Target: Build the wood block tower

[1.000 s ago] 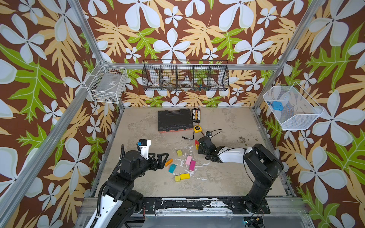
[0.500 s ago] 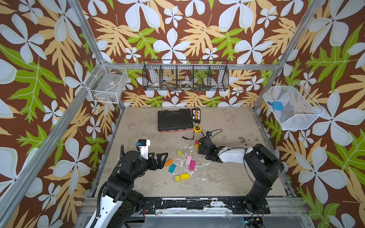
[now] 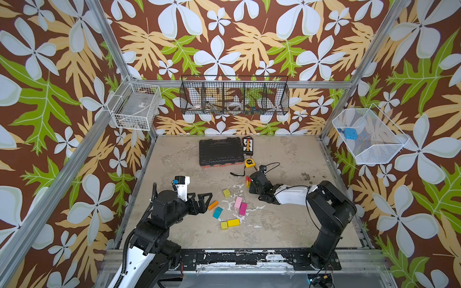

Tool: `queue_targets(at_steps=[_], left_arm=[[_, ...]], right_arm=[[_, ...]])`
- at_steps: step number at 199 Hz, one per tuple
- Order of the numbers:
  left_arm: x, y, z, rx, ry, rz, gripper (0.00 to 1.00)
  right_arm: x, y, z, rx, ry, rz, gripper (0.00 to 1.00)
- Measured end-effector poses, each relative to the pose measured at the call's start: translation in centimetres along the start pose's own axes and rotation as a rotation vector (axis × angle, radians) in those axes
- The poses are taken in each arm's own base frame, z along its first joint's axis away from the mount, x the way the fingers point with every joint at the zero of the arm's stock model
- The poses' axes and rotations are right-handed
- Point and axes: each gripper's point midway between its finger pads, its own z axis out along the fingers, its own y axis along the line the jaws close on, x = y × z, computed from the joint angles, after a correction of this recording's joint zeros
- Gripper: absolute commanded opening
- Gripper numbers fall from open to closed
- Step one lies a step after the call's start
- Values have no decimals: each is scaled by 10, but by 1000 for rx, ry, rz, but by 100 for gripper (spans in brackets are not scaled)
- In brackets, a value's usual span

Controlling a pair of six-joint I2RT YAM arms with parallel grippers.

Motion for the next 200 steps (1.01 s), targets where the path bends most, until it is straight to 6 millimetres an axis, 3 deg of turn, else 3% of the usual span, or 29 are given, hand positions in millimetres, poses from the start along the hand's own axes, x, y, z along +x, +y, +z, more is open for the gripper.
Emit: queue_targets(at_steps=[160, 200], left_arm=[[1, 0, 1, -1, 3, 0, 100], [1, 0, 1, 0, 4, 0, 100]], right_arm=[[0, 2, 2, -3, 6, -1, 27], [0, 2, 2, -4, 9, -2, 34]])
